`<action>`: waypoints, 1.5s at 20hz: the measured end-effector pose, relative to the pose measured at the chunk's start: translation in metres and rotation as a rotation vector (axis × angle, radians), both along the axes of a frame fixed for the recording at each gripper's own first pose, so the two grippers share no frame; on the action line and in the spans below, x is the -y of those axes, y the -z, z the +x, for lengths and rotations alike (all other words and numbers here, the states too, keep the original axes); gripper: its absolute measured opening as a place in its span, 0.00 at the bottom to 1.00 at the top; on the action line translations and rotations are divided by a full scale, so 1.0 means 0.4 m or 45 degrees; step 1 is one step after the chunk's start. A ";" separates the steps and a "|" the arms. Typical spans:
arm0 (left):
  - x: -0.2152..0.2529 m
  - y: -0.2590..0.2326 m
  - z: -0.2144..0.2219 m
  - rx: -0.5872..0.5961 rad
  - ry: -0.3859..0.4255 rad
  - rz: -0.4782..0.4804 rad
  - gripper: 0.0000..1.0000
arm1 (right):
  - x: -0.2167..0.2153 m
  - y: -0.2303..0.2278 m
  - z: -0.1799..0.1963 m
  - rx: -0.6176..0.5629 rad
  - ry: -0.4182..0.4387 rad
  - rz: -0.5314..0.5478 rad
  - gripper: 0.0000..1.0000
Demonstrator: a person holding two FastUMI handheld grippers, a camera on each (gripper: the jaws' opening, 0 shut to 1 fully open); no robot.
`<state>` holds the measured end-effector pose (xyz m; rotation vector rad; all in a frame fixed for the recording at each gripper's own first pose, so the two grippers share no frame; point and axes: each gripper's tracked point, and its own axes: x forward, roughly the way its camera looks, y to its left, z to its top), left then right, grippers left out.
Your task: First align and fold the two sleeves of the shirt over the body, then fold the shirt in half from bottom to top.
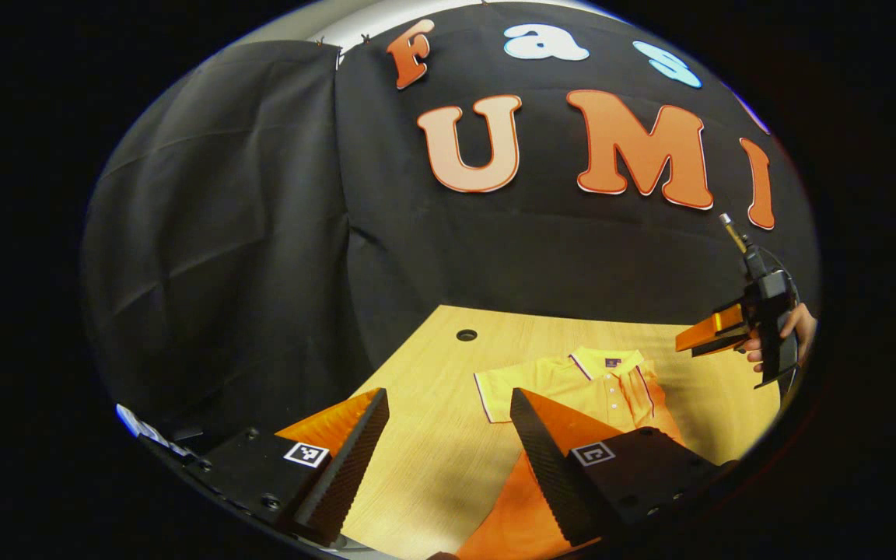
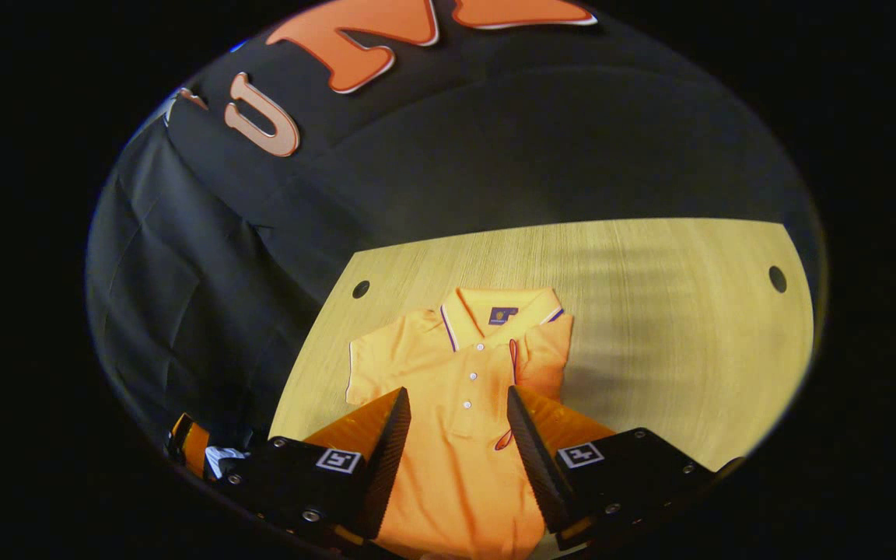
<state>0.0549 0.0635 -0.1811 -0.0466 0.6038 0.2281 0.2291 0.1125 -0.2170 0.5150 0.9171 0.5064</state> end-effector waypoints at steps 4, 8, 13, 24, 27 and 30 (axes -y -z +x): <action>-0.018 0.110 0.095 -0.152 0.035 -0.155 0.97 | 0.079 -0.104 -0.046 0.116 0.127 -0.021 0.89; -0.010 0.248 0.173 -0.368 0.110 -0.316 0.99 | 0.161 -0.172 -0.111 0.214 0.284 -0.112 0.94; 0.017 0.411 0.265 -0.624 0.165 -0.467 0.98 | 0.241 -0.163 -0.237 0.205 0.493 -0.285 0.95; 0.072 0.727 0.396 -1.085 0.315 -0.417 0.94 | 0.292 -0.197 -0.473 0.152 0.898 -0.397 0.96; 0.055 0.759 0.415 -1.121 0.313 -0.294 0.91 | 0.292 -0.206 -0.495 0.140 0.945 -0.400 0.96; 0.076 0.761 0.427 -1.137 0.338 -0.254 0.77 | 0.300 -0.208 -0.510 0.129 0.963 -0.394 0.95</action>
